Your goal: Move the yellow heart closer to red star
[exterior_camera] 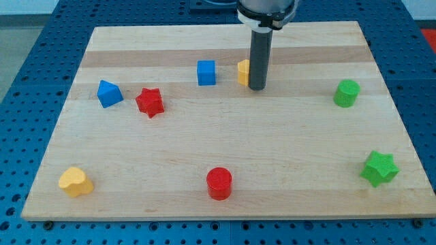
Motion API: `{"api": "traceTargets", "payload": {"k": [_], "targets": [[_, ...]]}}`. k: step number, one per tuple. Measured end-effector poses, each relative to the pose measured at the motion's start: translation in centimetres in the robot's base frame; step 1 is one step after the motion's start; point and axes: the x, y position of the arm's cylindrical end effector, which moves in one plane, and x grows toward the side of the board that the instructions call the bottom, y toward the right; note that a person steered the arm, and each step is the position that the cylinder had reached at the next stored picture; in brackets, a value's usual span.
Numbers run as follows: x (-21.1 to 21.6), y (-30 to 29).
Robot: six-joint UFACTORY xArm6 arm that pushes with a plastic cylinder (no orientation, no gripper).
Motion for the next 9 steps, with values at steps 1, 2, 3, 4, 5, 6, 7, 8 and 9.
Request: {"api": "traceTargets", "payload": {"k": [1,2,3,4,5,6,7,8,9], "targets": [[1.7,0.2],[8.1,0.4],[8.1,0.4],[8.1,-3.4],[8.1,-8.5],[8.5,-13.4],[8.8,-17.7],[8.8,-19.0],[8.8,-20.3]]}}
